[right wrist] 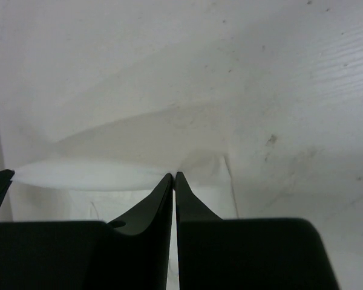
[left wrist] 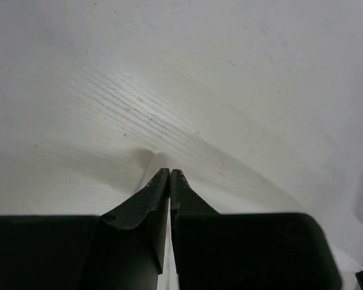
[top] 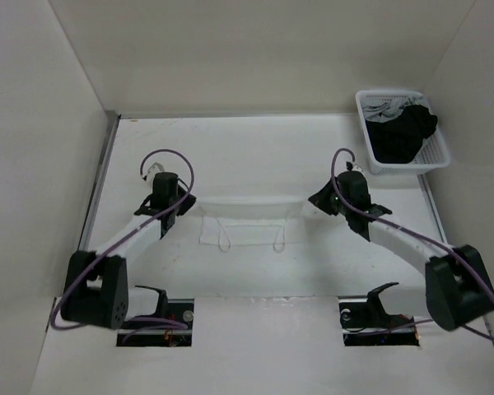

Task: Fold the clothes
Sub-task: Fold the tank top

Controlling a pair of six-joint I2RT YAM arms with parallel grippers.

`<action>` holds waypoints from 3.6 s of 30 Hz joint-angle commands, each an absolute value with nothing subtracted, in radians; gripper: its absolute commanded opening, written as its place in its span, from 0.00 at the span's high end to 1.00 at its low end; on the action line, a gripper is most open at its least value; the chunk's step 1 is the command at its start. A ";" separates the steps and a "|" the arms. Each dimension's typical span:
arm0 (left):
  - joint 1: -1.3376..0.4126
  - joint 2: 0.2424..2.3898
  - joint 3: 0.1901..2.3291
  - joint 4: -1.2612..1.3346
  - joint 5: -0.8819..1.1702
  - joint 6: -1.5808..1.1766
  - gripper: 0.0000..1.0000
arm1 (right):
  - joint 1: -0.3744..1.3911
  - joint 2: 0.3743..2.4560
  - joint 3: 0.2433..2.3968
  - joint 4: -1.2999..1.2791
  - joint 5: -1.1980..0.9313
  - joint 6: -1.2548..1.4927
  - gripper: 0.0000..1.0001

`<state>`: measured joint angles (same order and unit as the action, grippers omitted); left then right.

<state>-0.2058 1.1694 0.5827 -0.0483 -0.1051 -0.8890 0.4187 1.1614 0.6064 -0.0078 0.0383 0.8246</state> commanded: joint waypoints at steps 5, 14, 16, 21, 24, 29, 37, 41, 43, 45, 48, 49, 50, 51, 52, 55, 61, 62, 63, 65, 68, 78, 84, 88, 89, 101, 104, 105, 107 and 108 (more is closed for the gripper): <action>-0.185 1.502 0.805 0.230 -0.069 -0.914 0.97 | 0.297 1.488 0.830 0.245 -0.167 0.785 0.92; -0.219 1.347 0.700 0.233 -0.060 -0.900 0.97 | 0.288 1.416 0.732 0.276 -0.150 0.785 0.91; -0.225 1.271 0.617 0.232 -0.061 -0.900 0.97 | 0.289 1.379 0.669 0.294 -0.138 0.795 0.91; -0.206 1.076 0.444 0.184 -0.057 -0.899 0.97 | 0.318 1.269 0.525 0.319 -0.127 0.813 0.91; -0.215 0.990 0.388 0.147 -0.045 -0.897 0.97 | 0.341 1.201 0.459 0.304 -0.101 0.816 0.91; -0.248 0.878 0.302 0.097 -0.044 -0.913 0.97 | 0.372 1.121 0.377 0.267 -0.074 0.828 0.92; -0.251 0.784 0.195 0.029 -0.052 -0.923 0.94 | 0.435 1.055 0.314 0.144 -0.011 0.868 0.91; -0.240 0.790 0.181 0.018 -0.046 -0.927 0.90 | 0.467 1.046 0.307 0.104 -0.011 0.891 0.87; -0.232 0.785 0.187 0.005 -0.043 -0.923 0.83 | 0.495 1.022 0.301 0.080 0.003 0.910 0.76; -0.226 0.767 0.201 -0.017 -0.041 -0.917 0.80 | 0.505 0.982 0.292 0.045 0.018 0.920 0.70; -0.217 0.717 0.235 -0.067 -0.054 -0.901 0.80 | 0.525 0.911 0.301 -0.014 0.026 0.923 0.63; -0.217 0.706 0.247 -0.072 -0.055 -0.893 0.80 | 0.536 0.885 0.316 -0.041 0.047 0.916 0.60; -0.225 0.703 0.264 -0.071 -0.057 -0.888 0.80 | 0.541 0.876 0.325 -0.054 0.066 0.910 0.60; -0.238 0.716 0.281 -0.064 -0.057 -0.891 0.80 | 0.544 0.874 0.336 -0.060 0.087 0.898 0.62; -0.260 0.741 0.300 -0.055 -0.057 -0.897 0.80 | 0.544 0.891 0.350 -0.057 0.095 0.887 0.66; -0.385 0.857 0.347 0.029 -0.074 -0.928 0.80 | 0.550 0.995 0.390 0.018 0.094 0.858 0.82; -0.596 1.144 0.397 0.221 -0.172 -0.974 0.80 | 0.545 1.190 0.449 0.146 0.109 0.819 0.90; -0.591 1.178 0.388 0.244 -0.172 -0.976 0.80 | 0.545 1.210 0.451 0.158 0.103 0.822 0.90; -0.573 1.204 0.377 0.264 -0.169 -0.980 0.80 | 0.550 1.233 0.454 0.164 0.098 0.825 0.90; -0.526 1.233 0.344 0.299 -0.166 -0.982 0.81 | 0.550 1.270 0.454 0.169 0.091 0.847 0.90; -0.457 1.239 0.299 0.327 -0.147 -0.974 0.81 | 0.573 1.301 0.440 0.178 0.089 0.882 0.90; -0.295 1.232 0.291 0.337 -0.074 -0.939 0.78 | 0.713 1.198 0.410 0.160 0.129 0.951 0.76; -0.337 1.108 0.301 0.334 -0.074 -0.908 0.71 | 0.630 1.158 0.370 0.193 0.098 0.897 0.45; -0.343 1.083 0.310 0.333 -0.068 -0.905 0.70 | 0.598 1.267 0.368 0.291 -0.012 0.897 0.45; -0.344 1.080 0.313 0.333 -0.064 -0.905 0.69 | 0.593 1.291 0.367 0.322 -0.030 0.902 0.45; -0.398 1.022 0.324 0.344 -0.058 -0.904 0.68 | 0.576 1.482 0.252 0.718 -0.058 1.141 0.92; -0.421 1.005 0.327 0.344 -0.058 -0.894 0.65 | 0.562 1.378 0.193 0.703 -0.029 1.143 0.94; -0.430 1.003 0.328 0.344 -0.057 -0.893 0.64 | 0.559 1.326 0.181 0.663 -0.029 1.135 0.94; -0.450 1.008 0.333 0.348 -0.057 -0.890 0.62 | 0.561 1.196 0.172 0.539 -0.012 1.106 0.95; -0.456 1.012 0.334 0.348 -0.057 -0.888 0.62 | 0.562 1.118 0.172 0.458 0.011 1.092 0.95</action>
